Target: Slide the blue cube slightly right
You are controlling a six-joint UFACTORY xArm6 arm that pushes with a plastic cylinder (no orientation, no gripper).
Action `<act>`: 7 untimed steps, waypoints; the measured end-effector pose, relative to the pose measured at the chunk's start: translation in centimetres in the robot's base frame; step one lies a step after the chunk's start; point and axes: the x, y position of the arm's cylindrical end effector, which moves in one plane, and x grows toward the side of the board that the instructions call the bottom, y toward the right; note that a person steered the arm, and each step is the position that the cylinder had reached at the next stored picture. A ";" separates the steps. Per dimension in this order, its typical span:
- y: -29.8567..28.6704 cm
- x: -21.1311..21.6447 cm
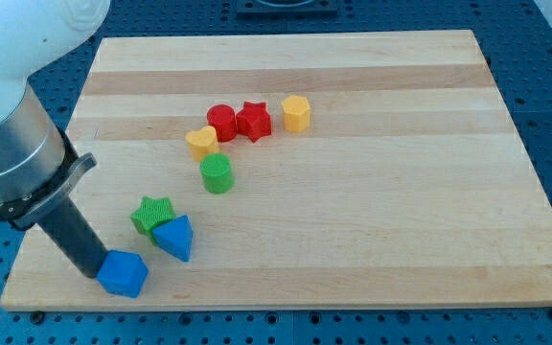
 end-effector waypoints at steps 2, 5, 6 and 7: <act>0.1 -0.4; 2.7 -0.6; 2.7 -1.0; 2.7 -1.2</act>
